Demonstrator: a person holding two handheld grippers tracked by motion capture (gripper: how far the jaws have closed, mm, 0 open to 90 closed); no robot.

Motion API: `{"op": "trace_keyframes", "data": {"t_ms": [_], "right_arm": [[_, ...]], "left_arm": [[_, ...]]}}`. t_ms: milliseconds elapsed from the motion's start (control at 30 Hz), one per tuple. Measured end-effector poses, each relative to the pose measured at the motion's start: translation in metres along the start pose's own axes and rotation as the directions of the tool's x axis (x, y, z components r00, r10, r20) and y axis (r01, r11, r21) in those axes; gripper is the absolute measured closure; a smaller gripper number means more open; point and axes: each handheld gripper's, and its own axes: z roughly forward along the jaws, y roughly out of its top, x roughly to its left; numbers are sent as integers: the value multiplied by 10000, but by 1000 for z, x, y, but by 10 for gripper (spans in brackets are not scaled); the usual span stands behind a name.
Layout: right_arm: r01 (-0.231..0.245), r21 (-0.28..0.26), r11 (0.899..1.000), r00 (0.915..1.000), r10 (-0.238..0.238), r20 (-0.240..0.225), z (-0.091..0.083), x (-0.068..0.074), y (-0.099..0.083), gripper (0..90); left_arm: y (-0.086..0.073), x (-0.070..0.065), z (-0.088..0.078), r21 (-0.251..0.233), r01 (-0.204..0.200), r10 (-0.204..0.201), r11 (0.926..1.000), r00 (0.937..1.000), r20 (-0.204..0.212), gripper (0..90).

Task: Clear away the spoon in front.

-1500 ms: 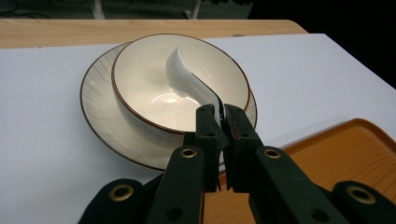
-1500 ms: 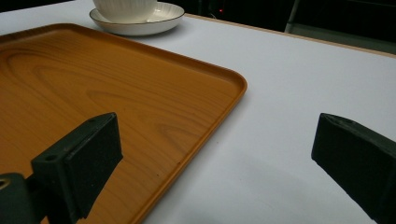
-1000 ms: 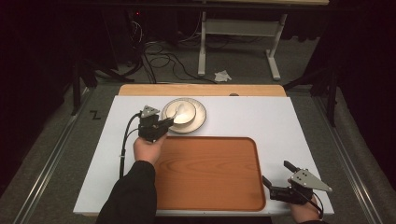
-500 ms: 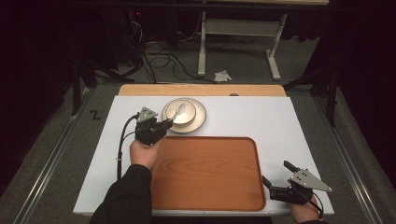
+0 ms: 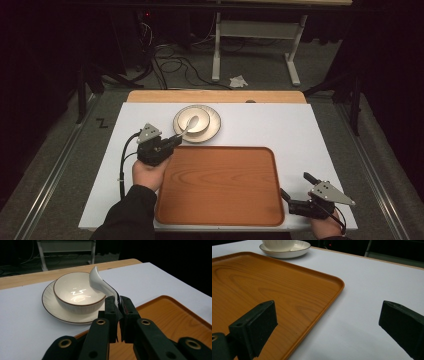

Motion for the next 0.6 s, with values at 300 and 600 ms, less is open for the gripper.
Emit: {"op": "trace_keyframes", "data": {"t_ms": [300, 600], "right_arm": [[-10, 10, 10000, 10000, 10, 3, 0, 1, 0, 24], [14, -13, 10000, 10000, -14, 13, -1, 1, 0, 24]], "left_arm": [[-16, -10, -27, -270, -49, 58, 9996, 9994, 330, 857], [-37, -28, -51, -318, -302, 318, 9990, 9982, 505, 857]]}}
